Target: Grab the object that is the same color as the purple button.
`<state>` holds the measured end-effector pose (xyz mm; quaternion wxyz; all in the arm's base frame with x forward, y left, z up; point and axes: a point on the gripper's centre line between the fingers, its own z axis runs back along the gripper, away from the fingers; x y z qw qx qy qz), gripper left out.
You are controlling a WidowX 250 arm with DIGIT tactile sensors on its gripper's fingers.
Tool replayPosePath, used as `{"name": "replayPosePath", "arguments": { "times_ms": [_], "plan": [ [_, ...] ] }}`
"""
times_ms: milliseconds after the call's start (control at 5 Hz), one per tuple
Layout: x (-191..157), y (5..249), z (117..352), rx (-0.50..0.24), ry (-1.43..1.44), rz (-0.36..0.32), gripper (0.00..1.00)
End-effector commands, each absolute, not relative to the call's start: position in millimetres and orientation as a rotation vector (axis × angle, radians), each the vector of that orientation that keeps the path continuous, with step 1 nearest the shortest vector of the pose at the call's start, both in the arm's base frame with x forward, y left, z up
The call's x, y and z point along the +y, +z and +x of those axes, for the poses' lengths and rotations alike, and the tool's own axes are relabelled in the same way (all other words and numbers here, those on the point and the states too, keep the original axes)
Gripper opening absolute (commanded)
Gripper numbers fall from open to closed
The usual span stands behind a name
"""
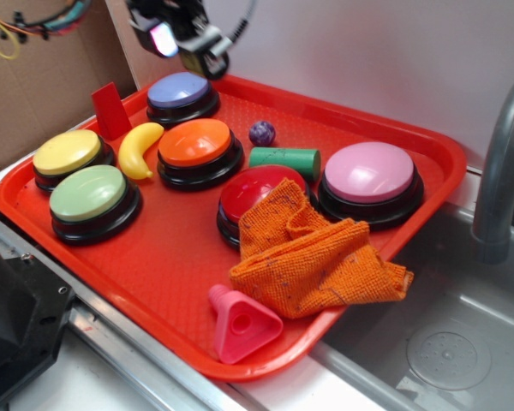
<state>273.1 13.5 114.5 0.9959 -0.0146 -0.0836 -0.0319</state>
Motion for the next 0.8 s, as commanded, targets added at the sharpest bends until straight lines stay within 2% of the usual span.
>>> {"name": "replayPosePath", "arguments": {
  "times_ms": [0, 200, 600],
  "plan": [
    [17, 85, 315, -0.199, -0.113, -0.029, 1.0],
    [14, 72, 327, -0.182, -0.151, -0.022, 1.0],
    [12, 52, 330, -0.162, -0.177, -0.029, 1.0]
  ]
}}
